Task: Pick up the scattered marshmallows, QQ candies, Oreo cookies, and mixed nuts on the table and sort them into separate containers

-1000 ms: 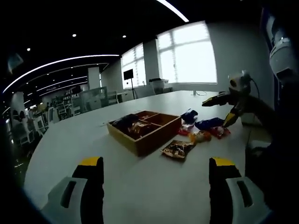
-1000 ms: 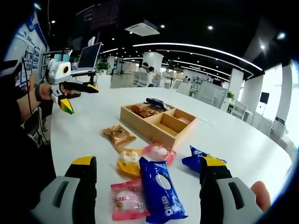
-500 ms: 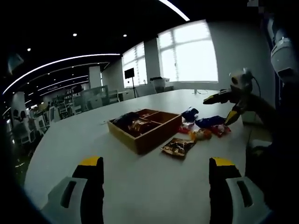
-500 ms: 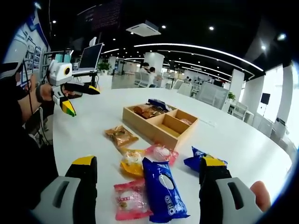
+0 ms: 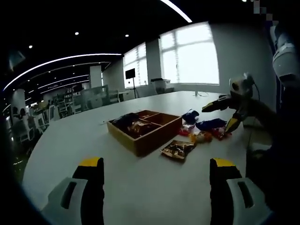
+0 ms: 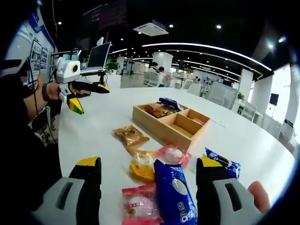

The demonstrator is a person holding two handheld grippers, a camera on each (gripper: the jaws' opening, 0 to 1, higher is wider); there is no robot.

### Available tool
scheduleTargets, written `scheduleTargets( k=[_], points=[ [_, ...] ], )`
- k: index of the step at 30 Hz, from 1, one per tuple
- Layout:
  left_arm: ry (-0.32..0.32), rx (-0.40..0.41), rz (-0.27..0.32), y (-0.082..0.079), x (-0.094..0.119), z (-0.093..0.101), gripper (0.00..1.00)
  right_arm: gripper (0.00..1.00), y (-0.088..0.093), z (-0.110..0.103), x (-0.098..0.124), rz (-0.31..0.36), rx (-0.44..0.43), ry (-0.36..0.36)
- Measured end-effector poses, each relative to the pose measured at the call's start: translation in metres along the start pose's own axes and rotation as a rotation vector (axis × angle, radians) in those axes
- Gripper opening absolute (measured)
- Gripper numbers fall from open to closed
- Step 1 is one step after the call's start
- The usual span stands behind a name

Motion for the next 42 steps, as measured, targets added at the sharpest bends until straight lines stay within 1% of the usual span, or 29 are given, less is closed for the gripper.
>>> scheduleTargets(
  k=[4,10,13,18,22,29,30,31,33,37,42],
  points=[
    [0.008,0.001,-0.001,0.0,0.0,0.002,0.97,0.75,-0.001,-0.004,-0.005,0.001,0.011,-0.02],
    [0.01,0.002,0.008,-0.002,-0.001,0.005,0.97,0.67,-0.004,-0.016,-0.012,0.007,0.027,-0.068],
    [0.009,0.003,0.004,-0.002,-0.001,0.005,0.97,0.67,-0.003,-0.019,-0.017,0.007,0.024,-0.079],
    [0.017,0.013,-0.013,0.005,-0.005,0.007,0.97,0.64,0.0,-0.028,-0.023,0.003,0.019,-0.111],
    [0.022,0.024,-0.018,0.008,-0.005,0.008,0.97,0.62,0.002,-0.032,-0.027,-0.006,0.014,-0.127],
    [0.022,0.024,-0.005,0.005,-0.005,0.009,0.97,0.59,0.002,-0.029,-0.034,-0.019,0.005,-0.128],
    [0.022,0.024,-0.005,0.004,-0.005,0.009,0.97,0.58,0.002,-0.026,-0.036,-0.032,-0.005,-0.119],
    [0.021,0.024,-0.006,0.005,-0.005,0.008,0.97,0.54,0.003,-0.023,-0.037,-0.046,-0.012,-0.104],
    [0.022,0.025,-0.01,0.005,-0.005,0.008,0.97,0.49,0.002,-0.02,-0.039,-0.052,-0.009,-0.098],
    [0.022,0.027,-0.008,0.005,-0.005,0.009,0.97,0.47,-0.004,-0.021,-0.045,-0.06,-0.008,-0.108],
    [0.021,0.03,-0.004,0.005,-0.004,0.009,0.96,0.43,-0.001,-0.021,-0.052,-0.101,0.013,-0.105]
  ],
)
Point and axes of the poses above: the point that each gripper's makers call its tool centre point, and the gripper's own axes: x roughly backward along the fingers, z roughly to its right, y roughly out of its underside, the point moved 2 cm from there along x, roughly backward along the fingers, and after that the axes turned 3 degrees about x, right-handed, at the moved point
